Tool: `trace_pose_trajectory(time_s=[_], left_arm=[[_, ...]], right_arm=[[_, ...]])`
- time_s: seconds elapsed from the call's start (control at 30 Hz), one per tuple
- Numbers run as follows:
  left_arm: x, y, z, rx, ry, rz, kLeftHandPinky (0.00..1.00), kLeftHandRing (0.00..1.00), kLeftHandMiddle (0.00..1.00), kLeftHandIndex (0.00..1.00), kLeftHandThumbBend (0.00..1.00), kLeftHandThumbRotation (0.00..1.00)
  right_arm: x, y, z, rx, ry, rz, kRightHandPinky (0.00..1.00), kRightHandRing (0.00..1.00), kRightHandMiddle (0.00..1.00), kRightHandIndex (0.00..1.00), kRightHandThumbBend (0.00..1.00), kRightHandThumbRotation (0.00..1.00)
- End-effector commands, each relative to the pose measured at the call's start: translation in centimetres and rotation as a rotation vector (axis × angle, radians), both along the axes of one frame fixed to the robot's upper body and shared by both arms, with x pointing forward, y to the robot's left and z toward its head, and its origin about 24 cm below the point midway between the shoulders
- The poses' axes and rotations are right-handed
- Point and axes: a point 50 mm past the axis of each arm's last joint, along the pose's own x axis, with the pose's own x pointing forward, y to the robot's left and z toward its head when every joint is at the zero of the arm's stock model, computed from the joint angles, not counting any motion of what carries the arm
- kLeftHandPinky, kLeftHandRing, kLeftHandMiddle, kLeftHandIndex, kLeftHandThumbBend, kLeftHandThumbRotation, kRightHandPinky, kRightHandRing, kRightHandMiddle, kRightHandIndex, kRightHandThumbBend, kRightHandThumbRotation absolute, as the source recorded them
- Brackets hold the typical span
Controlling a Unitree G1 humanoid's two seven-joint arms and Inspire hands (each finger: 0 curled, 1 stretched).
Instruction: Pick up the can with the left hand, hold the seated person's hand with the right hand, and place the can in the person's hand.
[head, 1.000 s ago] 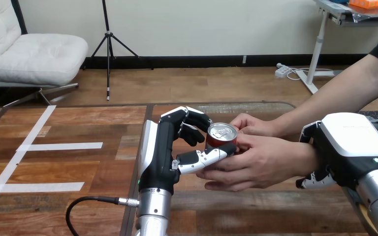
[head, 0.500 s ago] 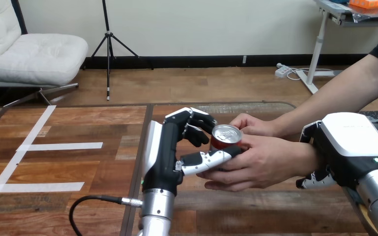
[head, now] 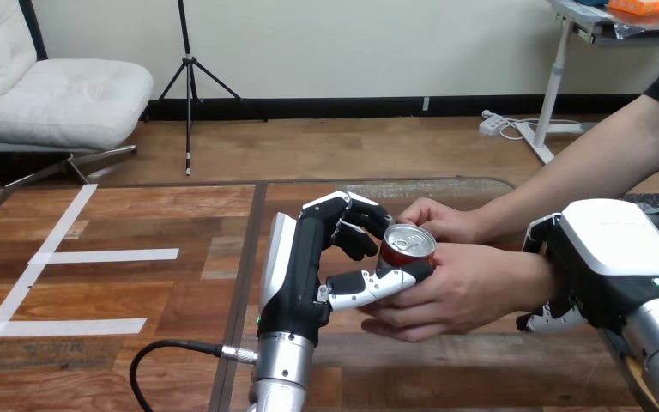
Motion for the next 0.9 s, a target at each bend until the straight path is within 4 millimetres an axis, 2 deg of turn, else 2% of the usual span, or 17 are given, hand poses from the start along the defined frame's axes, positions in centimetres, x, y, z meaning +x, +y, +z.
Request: trace_pose_trajectory(time_s=[0.0,0.3,0.87], left_arm=[[0.61,-3.58,3.71,-0.163,-0.113,-0.049,0.4,0.42,0.44,0.47,0.5,0.0],[0.55,-3.61,3.71,-0.157,-0.116,-0.053,0.38,0.41,0.44,0.46,0.51,0.0],[0.55,-3.35,3.62,-0.148,-0.113,-0.05,0.39,0.41,0.44,0.46,0.5,0.0]], right_arm=[[0.49,-0.9,1.3,-0.012,-0.047,-0.031,0.29,0.36,0.43,0.46,0.86,0.0],[0.51,-0.89,1.2,-0.009,-0.045,-0.035,0.31,0.37,0.43,0.46,0.86,0.0],[0.53,-0.91,1.13,0.006,-0.041,-0.032,0.26,0.33,0.41,0.46,0.88,0.0]])
